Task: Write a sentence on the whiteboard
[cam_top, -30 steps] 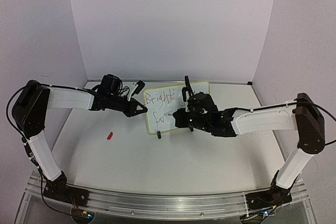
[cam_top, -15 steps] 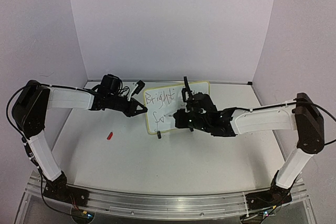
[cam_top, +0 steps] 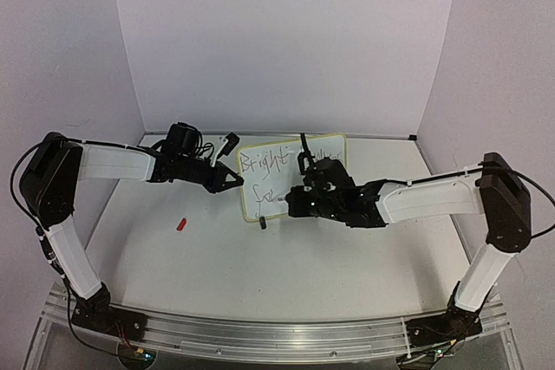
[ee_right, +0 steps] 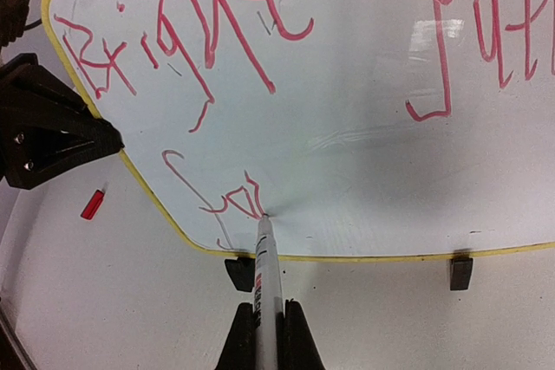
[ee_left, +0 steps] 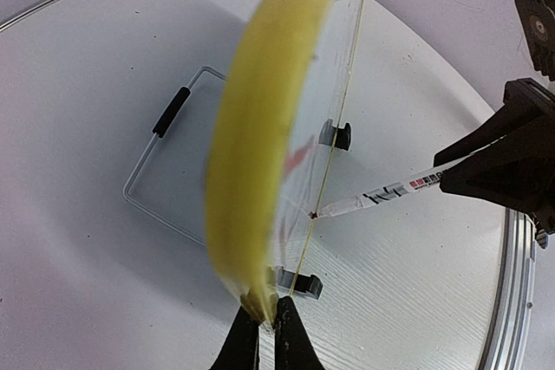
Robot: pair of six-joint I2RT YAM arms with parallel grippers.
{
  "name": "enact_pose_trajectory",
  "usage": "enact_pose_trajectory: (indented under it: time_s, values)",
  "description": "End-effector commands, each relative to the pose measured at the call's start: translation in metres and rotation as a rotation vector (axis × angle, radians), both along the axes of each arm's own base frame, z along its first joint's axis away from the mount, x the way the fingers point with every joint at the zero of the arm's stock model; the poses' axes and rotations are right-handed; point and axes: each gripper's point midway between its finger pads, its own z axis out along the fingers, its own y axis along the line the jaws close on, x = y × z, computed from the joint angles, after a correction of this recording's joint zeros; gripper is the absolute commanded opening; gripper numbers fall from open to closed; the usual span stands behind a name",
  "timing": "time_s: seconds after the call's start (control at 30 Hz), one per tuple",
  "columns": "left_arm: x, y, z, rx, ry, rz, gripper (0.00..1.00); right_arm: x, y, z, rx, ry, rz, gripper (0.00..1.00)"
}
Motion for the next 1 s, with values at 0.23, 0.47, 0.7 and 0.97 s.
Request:
enact_pose_trajectory:
  time_s: [0.23,0.47,0.7,0.97]
  values:
    - [0.013,0.011,-0.006,0.066,-0.031,0.056,0.00,0.007,0.001,0.016,0.045,-0.030,-0.022,0.00]
    - [0.013,0.011,-0.004,0.064,-0.034,0.056,0.00,0.008,-0.003,0.038,0.091,-0.074,-0.042,0.00]
    - [0.013,0.011,-0.004,0.061,-0.034,0.056,0.00,0.007,-0.009,0.041,0.091,-0.085,-0.060,0.00]
    - [0.013,0.011,-0.004,0.062,-0.034,0.057,0.00,0.007,-0.013,0.030,0.081,-0.064,-0.082,0.00]
